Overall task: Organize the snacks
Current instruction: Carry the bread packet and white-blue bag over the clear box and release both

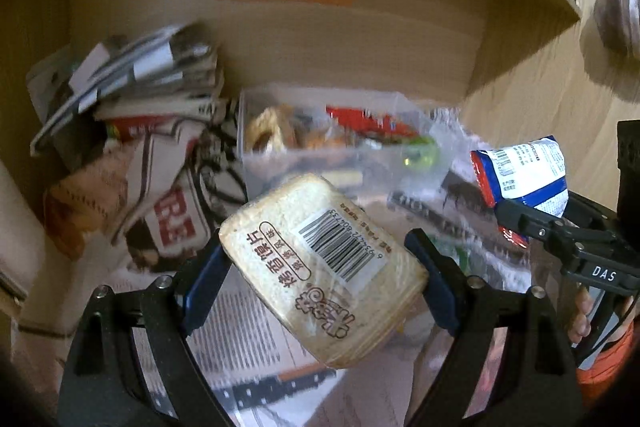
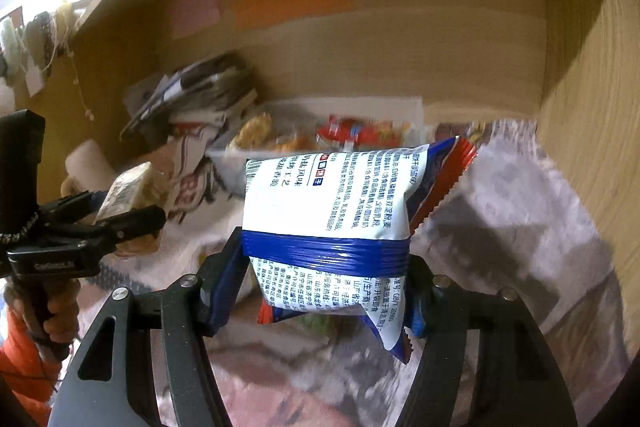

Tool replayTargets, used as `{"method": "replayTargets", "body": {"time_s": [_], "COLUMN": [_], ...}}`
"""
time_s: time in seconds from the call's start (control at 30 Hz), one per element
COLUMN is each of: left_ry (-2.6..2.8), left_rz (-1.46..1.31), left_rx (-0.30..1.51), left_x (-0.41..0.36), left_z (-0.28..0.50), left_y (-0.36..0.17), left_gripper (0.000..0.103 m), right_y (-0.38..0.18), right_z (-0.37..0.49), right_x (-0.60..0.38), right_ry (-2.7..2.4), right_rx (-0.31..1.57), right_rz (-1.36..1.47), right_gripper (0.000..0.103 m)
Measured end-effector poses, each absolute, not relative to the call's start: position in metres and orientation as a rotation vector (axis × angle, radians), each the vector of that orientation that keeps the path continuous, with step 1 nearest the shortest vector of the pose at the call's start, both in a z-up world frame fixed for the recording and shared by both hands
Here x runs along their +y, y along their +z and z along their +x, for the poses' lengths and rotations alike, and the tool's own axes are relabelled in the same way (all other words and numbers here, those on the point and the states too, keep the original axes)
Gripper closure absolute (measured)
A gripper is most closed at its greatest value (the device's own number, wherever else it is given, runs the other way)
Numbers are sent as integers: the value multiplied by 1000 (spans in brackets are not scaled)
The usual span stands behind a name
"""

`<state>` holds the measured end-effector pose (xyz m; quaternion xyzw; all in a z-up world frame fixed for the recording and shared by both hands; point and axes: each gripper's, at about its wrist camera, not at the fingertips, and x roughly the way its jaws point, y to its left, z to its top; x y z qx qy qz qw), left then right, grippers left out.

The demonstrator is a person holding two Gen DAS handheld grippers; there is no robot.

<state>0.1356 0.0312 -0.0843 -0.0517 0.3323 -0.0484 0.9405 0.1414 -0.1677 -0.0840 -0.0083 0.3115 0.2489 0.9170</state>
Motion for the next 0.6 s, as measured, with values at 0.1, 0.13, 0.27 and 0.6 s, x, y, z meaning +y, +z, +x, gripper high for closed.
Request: {"method": "replayTargets", "body": {"time_s": [0.1,0.13,0.27,0.6], "left_ry": [-87,-86,-81,-67], "left_rz": [-86,-83,-75,-72], "left_rx": [646,640,622,647], "left_x": [32,33,35,40], "left_z": [148,151,172,226], "left_y": [-72,-69,-60,-58], "left_gripper": [16,16,16,16], "right_y": [-72,-69,-55,-45], "right_z": [154,156,172,214], "right_x": [-164,-163,-153,-137], "right_ry": [513,512,503,518], "right_rx": [615,609,574,577], "right_rz": [-15,-16,-47,-43], "right_gripper": [41,41,41,41]}}
